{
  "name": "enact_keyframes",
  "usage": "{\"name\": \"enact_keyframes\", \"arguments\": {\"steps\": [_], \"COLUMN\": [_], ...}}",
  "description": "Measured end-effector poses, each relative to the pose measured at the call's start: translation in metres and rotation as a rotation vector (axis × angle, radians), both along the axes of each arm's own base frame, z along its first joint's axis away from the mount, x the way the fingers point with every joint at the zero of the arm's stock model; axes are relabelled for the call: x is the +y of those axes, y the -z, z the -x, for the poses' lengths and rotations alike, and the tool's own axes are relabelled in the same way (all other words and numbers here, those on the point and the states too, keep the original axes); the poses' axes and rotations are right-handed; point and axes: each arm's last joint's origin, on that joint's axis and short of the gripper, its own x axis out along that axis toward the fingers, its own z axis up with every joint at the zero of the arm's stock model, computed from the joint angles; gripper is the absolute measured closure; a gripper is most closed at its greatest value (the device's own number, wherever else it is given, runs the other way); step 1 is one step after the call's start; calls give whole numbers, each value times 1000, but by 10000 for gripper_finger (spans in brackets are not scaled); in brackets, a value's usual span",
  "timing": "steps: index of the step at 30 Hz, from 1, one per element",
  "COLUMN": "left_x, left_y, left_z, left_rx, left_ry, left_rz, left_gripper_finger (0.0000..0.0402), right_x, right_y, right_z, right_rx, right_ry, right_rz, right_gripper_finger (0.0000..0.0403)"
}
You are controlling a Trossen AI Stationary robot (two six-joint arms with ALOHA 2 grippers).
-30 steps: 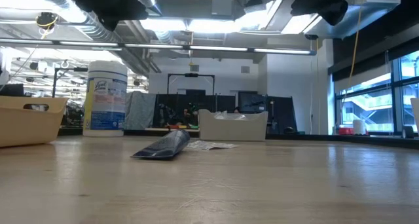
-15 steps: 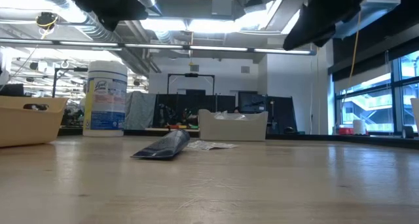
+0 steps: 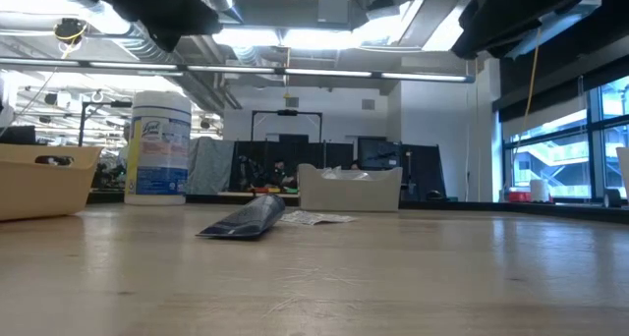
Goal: Pick & Place Travel size toiletries
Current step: Put the blue shaving cream into the white bin
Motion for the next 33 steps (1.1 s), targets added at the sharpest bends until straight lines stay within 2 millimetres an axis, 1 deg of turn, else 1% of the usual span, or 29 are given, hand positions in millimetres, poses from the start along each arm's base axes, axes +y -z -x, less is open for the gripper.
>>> {"name": "enact_keyframes", "arguments": {"steps": [4, 11, 14, 18, 21, 28, 30, 33], "left_x": [-2, -7, -7, -8, -9, -9, -8, -8], "left_y": [11, 36, 47, 58, 64, 67, 67, 66], "left_z": [-10, -37, -45, -51, -53, -54, -54, -54], "left_rx": [40, 75, 98, 129, 153, 158, 151, 140], "left_ry": [-7, 17, 21, -5, 25, 1, -32, -52], "left_rz": [-14, -52, -33, 4, 19, 64, 111, 156], "left_gripper_finger": [325, 325, 325, 321, 300, 218, 204, 198], "right_x": [1, 1, 1, 1, 1, 1, 1, 1], "right_y": [0, 0, 0, 0, 0, 0, 0, 0], "right_z": [1, 1, 1, 1, 1, 1, 1, 1], "right_rx": [-2, -2, -2, -2, -2, -1, -1, -1], "right_ry": [1, 13, 15, 15, 15, 14, 14, 14], "right_rz": [-1, -15, -16, -16, -17, -16, -16, -16], "right_gripper_finger": [341, 357, 362, 366, 367, 356, 354, 350]}}
